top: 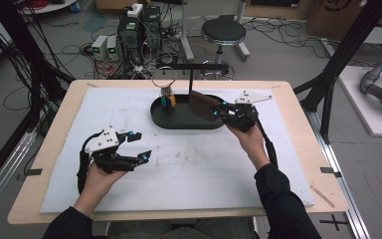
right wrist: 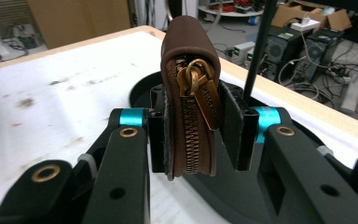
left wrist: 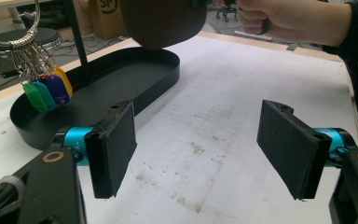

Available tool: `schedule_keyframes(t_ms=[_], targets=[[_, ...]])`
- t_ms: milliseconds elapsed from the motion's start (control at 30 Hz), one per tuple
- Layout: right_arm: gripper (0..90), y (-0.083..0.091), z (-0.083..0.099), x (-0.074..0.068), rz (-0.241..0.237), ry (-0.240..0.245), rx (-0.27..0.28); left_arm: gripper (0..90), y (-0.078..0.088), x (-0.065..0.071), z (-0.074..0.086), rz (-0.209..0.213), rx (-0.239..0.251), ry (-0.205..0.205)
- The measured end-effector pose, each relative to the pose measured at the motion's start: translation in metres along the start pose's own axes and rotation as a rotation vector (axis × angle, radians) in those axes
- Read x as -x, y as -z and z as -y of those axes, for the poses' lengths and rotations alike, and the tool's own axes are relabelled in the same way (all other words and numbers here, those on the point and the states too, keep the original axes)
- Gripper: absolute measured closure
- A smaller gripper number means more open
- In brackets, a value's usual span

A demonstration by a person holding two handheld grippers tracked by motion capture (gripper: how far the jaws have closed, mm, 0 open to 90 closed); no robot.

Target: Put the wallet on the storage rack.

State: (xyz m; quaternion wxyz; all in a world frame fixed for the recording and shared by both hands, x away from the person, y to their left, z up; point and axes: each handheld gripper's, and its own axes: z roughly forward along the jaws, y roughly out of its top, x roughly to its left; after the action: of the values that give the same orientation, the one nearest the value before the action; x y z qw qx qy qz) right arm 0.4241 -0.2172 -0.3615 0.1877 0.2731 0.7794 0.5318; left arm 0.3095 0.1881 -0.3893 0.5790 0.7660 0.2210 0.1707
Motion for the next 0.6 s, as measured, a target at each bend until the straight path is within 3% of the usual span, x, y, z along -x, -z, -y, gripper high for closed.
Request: schedule_keyframes(t_ms=[100, 200, 333, 400, 500, 600], targets=[[66.9, -0.013, 0.000, 0.003, 0.017, -0.014, -0.006, 28.0, -0.001, 0.001, -0.001, 0.006, 0.001, -0.004], [66.9, -0.026, 0.002, 0.004, 0.050, 0.005, -0.010, 28.1, -0.003, 0.003, -0.001, 0.010, 0.002, -0.009], [66.9, -0.043, 0.009, 0.008, 0.061, -0.022, -0.034, 28.1, -0.005, 0.006, 0.000, 0.011, 0.005, -0.016], [66.9, -0.053, 0.013, 0.011, 0.075, -0.060, -0.044, 28.1, -0.007, 0.007, 0.001, 0.012, 0.006, -0.018], [67.0, -0.063, 0.017, 0.013, 0.087, -0.100, -0.024, 28.1, -0.009, 0.009, 0.001, 0.017, 0.004, -0.021], [67.2, -0.072, 0.022, 0.015, 0.096, -0.111, 0.001, 28.1, -0.011, 0.011, 0.001, 0.030, 0.000, -0.020]])
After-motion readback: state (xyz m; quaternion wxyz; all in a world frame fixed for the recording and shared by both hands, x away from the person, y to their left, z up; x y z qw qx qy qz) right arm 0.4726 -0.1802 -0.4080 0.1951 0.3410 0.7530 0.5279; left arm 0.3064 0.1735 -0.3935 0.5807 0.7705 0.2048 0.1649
